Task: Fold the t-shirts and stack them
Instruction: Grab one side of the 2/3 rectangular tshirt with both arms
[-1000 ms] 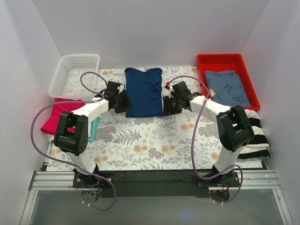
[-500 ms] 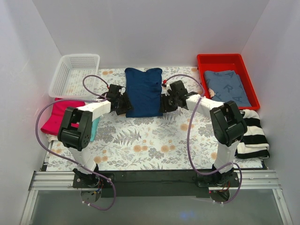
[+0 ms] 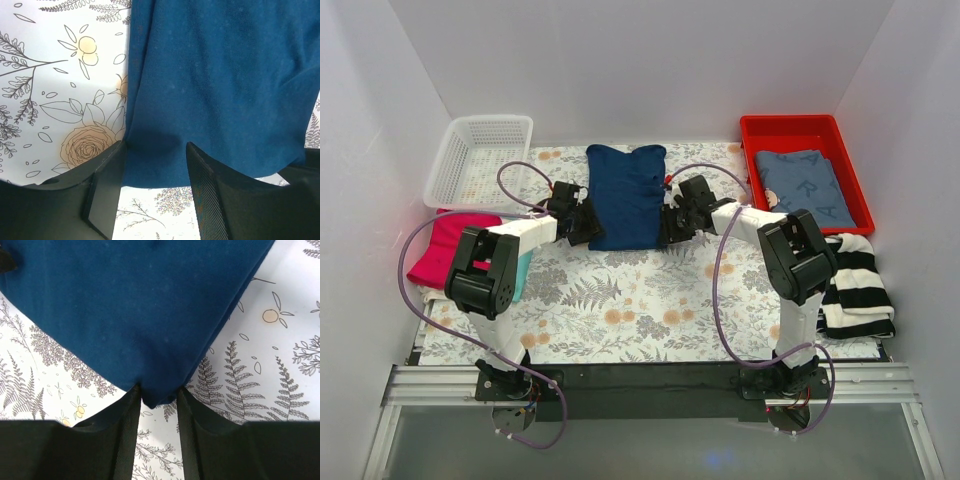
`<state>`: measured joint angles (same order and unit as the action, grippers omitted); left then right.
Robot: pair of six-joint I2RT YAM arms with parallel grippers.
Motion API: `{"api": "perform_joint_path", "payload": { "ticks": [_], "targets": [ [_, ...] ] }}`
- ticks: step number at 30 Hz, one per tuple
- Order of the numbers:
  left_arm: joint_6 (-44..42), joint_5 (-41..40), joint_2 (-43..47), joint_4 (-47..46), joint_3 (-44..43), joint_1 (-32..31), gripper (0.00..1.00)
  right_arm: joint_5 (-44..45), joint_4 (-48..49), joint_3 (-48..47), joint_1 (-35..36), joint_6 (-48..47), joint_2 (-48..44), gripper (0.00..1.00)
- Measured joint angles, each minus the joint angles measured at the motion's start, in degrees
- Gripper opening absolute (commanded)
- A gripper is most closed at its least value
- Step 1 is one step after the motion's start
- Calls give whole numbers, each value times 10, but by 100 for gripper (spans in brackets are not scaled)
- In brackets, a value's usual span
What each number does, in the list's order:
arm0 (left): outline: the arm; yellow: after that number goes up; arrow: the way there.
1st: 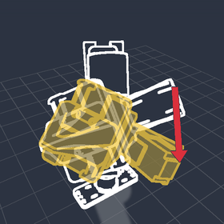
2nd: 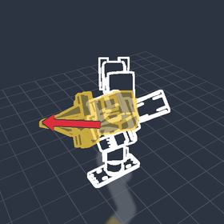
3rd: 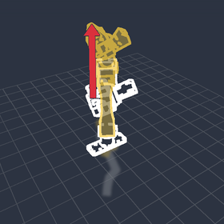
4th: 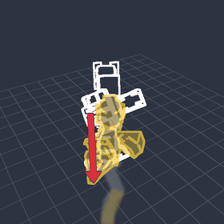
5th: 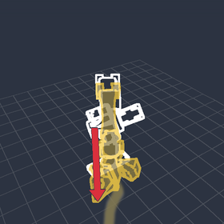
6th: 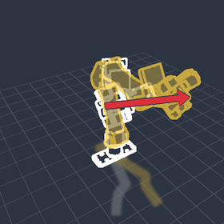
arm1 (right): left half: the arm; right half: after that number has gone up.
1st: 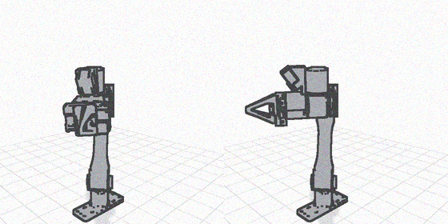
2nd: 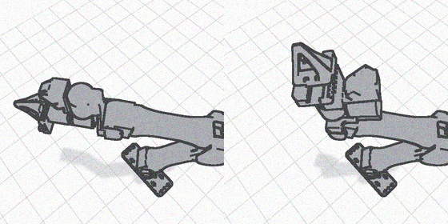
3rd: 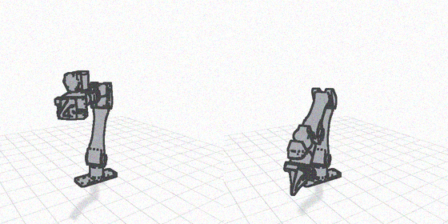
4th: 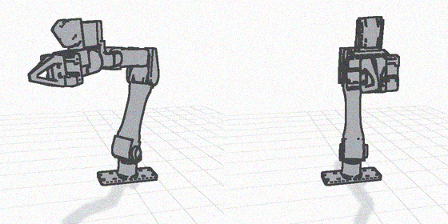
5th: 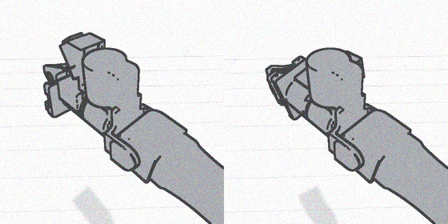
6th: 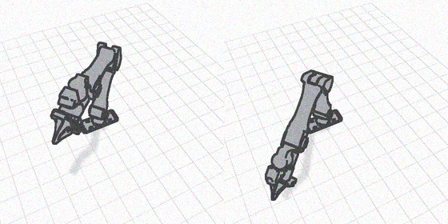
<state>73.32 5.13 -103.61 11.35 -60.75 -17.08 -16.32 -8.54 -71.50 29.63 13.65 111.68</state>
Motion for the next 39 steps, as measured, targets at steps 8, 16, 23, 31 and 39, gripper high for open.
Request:
{"api": "perform_joint_path", "payload": {
  "ticks": [8, 16, 23, 31, 39],
  "targets": [
    [-3, -13, 9, -2, 13, 0, 48, -16, 17, -11, 0, 3, 22, 35],
    [-2, -33, 36, 20, 37, 0, 47, -17, 19, -11, 0, 8, 23, 34],
    [7, -11, 34, 5, 44, 3, 34, -17, 25, -11, 1, 10, 28, 7],
    [13, 54, 17, -33, 53, 5, 8, -27, 38, -6, 1, 15, 31, 1],
    [12, 78, 62, -12, 102, 4, 0, -37, 61, 63, 2, 15, -13, 1]
  ]
}}
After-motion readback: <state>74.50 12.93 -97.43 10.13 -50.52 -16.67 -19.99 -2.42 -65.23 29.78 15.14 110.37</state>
